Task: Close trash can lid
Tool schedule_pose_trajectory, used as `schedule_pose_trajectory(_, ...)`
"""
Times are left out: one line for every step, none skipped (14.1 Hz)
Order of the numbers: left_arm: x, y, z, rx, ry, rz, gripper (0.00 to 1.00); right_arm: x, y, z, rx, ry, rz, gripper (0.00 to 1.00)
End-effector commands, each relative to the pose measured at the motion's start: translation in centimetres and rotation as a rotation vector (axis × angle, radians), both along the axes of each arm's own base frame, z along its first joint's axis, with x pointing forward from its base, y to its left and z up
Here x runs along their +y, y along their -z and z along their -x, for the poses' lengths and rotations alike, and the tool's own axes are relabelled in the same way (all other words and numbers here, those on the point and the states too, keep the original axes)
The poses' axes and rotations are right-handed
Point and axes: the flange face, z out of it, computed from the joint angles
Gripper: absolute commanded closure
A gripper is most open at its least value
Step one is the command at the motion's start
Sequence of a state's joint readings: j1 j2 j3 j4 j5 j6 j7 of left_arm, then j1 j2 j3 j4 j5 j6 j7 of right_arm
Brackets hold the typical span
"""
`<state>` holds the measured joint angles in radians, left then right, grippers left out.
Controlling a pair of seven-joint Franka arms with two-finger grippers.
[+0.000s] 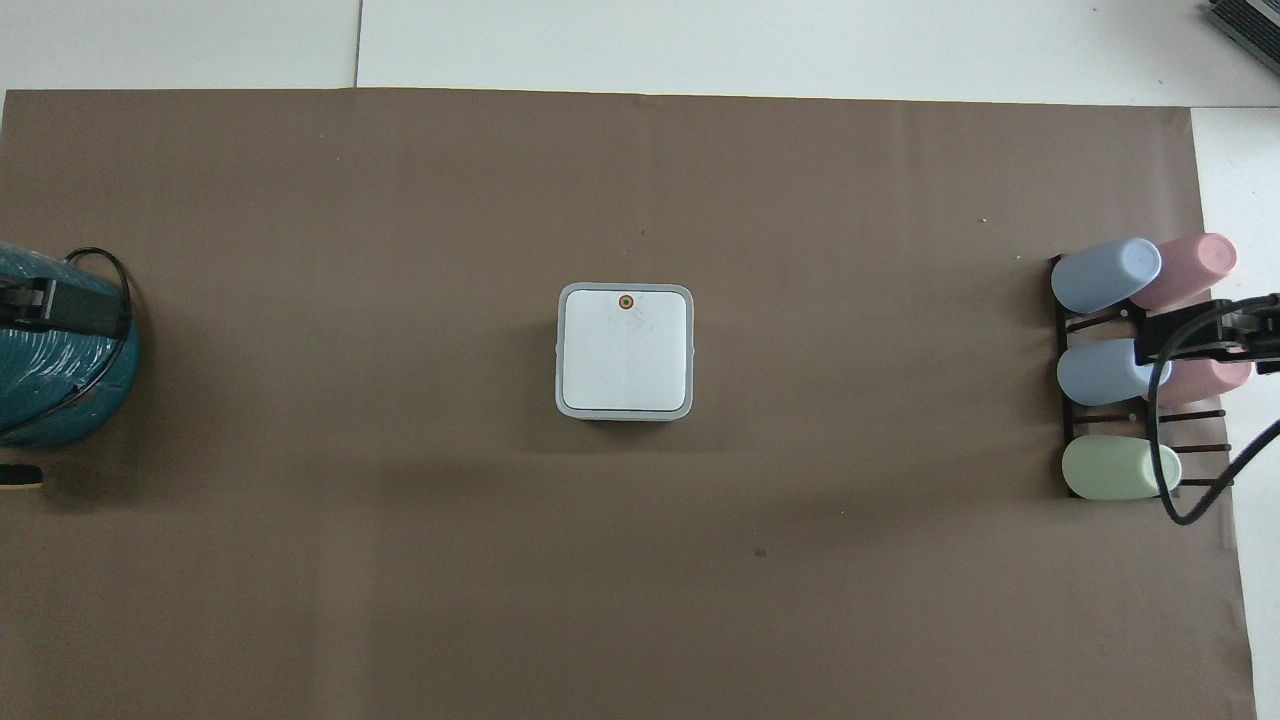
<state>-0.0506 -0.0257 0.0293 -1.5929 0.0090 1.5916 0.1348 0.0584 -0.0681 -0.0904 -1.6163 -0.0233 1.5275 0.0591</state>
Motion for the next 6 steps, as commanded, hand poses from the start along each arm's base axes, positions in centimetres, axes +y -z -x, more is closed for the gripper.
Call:
schedule_pose_trajectory(0.1,-0.06,0.62,-0.02,-0.017,-0.006,0.0,-0.18,-0.29,0.45,0.009,-0.022,-0.008,0.0)
schedule_pose_trajectory(-0.07,0.05,0.59,-0.02,-0.014,-0.006,0.0,-0.1,-0.36,0.45,0.007,-0.023,-0.008,0.0)
schedule_pose_trajectory(-0.08,0.05,0.59,-0.02,-0.013,-0.006,0.0,-0.18,-0.29,0.45,0.009,-0.022,-0.008,0.0)
schedule_pose_trajectory(-0.08,0.05,0.59,-0.02,-0.013,-0.006,0.0,-0.08,-0.29,0.45,0.008,-0.024,-0.009,0.0)
schedule_pose_trajectory(-0.08,0.05,0.59,-0.02,-0.013,-0.006,0.0,-0.18,-0.29,0.45,0.009,-0.022,-0.008,0.0)
schedule_pose_trajectory(-0.08,0.05,0.59,-0.02,-0.01,-0.006,0.0,-0.18,-0.29,0.45,0.009,-0.022,-0.008,0.0)
